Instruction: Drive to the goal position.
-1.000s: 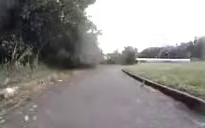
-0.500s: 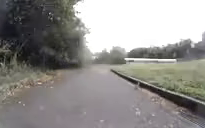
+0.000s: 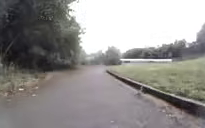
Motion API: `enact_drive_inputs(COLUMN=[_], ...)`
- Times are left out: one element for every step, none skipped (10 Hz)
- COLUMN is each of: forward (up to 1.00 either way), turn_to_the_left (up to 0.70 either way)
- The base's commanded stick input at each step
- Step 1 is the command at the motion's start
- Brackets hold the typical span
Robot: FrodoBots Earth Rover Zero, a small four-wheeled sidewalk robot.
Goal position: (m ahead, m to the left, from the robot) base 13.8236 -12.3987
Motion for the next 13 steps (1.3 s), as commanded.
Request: enact_drive_inputs(forward=[1.00, 1.00, 1.00, 1.00, 1.00, 1.00, 1.00, 1.00, 1.00, 1.00, 1.00, 1.00, 1.00], turn_to_the_left=[0.00, 0.18, 0.31, 0.36, 0.19, 0.03, 0.00, 0.00, 0.00, 0.00, 0.04, 0.14, 0.14])
